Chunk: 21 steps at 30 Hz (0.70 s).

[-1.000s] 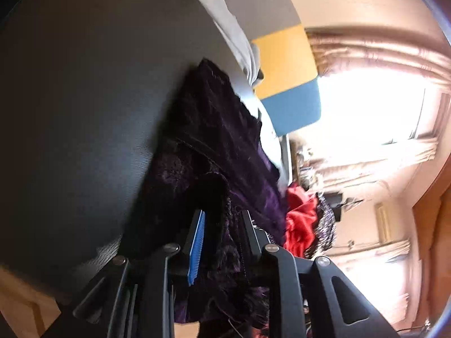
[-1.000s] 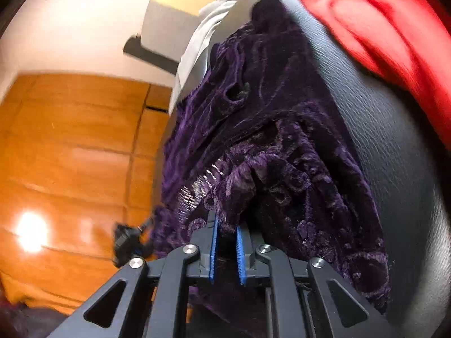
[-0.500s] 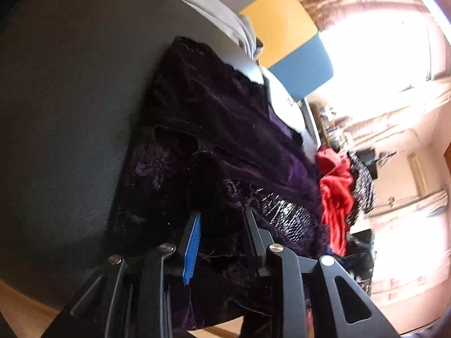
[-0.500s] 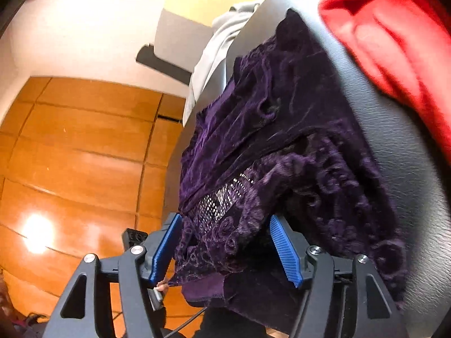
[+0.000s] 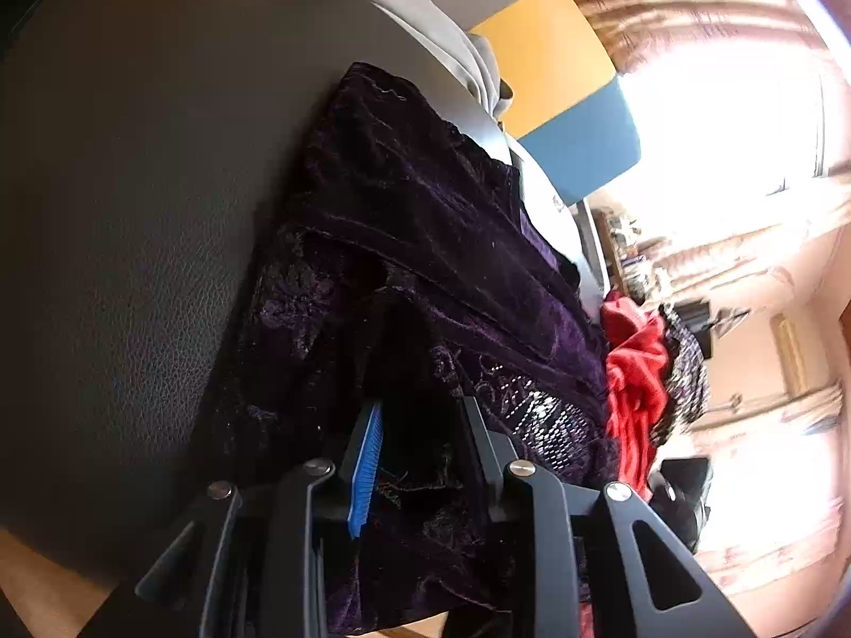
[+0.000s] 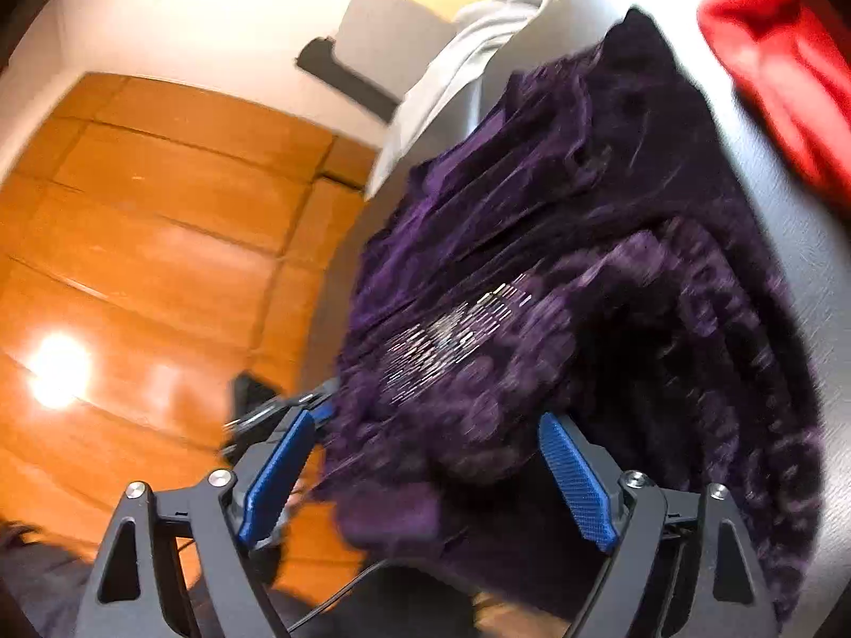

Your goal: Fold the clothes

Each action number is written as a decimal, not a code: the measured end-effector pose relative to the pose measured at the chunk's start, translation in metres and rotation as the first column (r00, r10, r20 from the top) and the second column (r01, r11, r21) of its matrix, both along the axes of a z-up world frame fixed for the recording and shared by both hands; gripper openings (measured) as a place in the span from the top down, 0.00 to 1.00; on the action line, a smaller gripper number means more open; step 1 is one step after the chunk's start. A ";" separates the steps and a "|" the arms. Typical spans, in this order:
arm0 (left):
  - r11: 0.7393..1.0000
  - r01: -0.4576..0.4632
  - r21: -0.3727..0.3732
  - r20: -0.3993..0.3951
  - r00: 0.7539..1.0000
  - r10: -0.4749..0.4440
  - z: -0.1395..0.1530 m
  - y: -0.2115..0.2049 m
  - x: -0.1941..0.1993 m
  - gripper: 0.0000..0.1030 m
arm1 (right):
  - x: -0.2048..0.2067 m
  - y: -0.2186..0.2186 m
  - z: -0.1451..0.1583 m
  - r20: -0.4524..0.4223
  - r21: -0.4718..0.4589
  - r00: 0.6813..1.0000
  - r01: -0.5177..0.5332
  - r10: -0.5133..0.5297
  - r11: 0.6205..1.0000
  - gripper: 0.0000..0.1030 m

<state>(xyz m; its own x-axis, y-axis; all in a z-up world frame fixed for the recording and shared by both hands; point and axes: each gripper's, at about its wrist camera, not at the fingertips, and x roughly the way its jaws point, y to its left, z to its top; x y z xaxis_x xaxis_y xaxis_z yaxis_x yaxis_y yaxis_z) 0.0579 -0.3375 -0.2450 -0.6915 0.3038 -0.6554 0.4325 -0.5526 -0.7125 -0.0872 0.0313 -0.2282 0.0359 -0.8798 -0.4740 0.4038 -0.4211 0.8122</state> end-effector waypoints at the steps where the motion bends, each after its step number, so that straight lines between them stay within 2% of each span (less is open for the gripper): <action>1: 1.000 0.012 -0.018 0.012 1.000 -0.012 0.002 0.003 -0.003 0.73 | -0.002 -0.004 -0.001 -0.008 0.028 1.000 0.013 -0.013 1.000 0.55; 2: 0.999 0.026 -0.040 0.025 0.999 -0.025 0.005 0.005 -0.005 0.76 | -0.003 -0.006 -0.003 -0.010 0.063 1.000 0.018 -0.017 0.998 0.77; 3: 0.997 0.041 -0.065 0.039 0.998 -0.039 0.008 0.007 -0.006 0.76 | -0.002 -0.010 -0.004 -0.017 0.101 1.000 -0.002 0.004 0.995 0.84; 6: 0.987 0.088 -0.138 0.061 0.995 -0.080 0.016 0.015 -0.009 0.89 | 0.009 -0.024 0.000 -0.071 0.189 0.993 -0.082 0.097 0.979 0.84; 8: 0.988 0.098 -0.116 0.033 0.995 -0.095 0.019 0.012 -0.006 0.96 | 0.011 -0.030 0.006 -0.110 0.210 0.989 -0.077 0.102 0.975 0.87; 9: 0.993 0.089 -0.082 -0.003 0.996 -0.089 0.021 0.008 -0.002 0.96 | 0.009 -0.030 0.009 -0.120 0.202 0.989 -0.065 0.091 0.977 0.87; 11: 0.998 0.070 -0.004 -0.091 0.993 -0.070 0.028 -0.002 0.004 0.98 | 0.002 -0.027 0.018 -0.127 0.153 0.991 -0.030 0.050 0.988 0.89; 13: 0.997 0.066 0.041 -0.184 0.981 -0.058 0.040 -0.011 0.009 1.00 | -0.004 -0.024 0.031 -0.127 0.077 0.992 -0.007 0.017 0.997 0.89; 17: 0.992 0.055 0.113 -0.349 0.937 -0.012 0.065 -0.027 0.013 1.00 | -0.020 -0.023 0.056 -0.125 -0.051 0.992 0.005 -0.011 0.999 0.89; 20: 0.996 0.031 0.080 -0.352 0.936 -0.001 0.076 -0.034 0.008 1.00 | -0.033 -0.025 0.065 -0.104 -0.129 0.994 0.018 -0.032 0.991 0.89; 21: 0.998 0.025 0.062 -0.331 0.944 -0.004 0.077 -0.036 0.006 1.00 | -0.036 -0.026 0.067 -0.101 -0.141 0.994 0.023 -0.037 0.990 0.89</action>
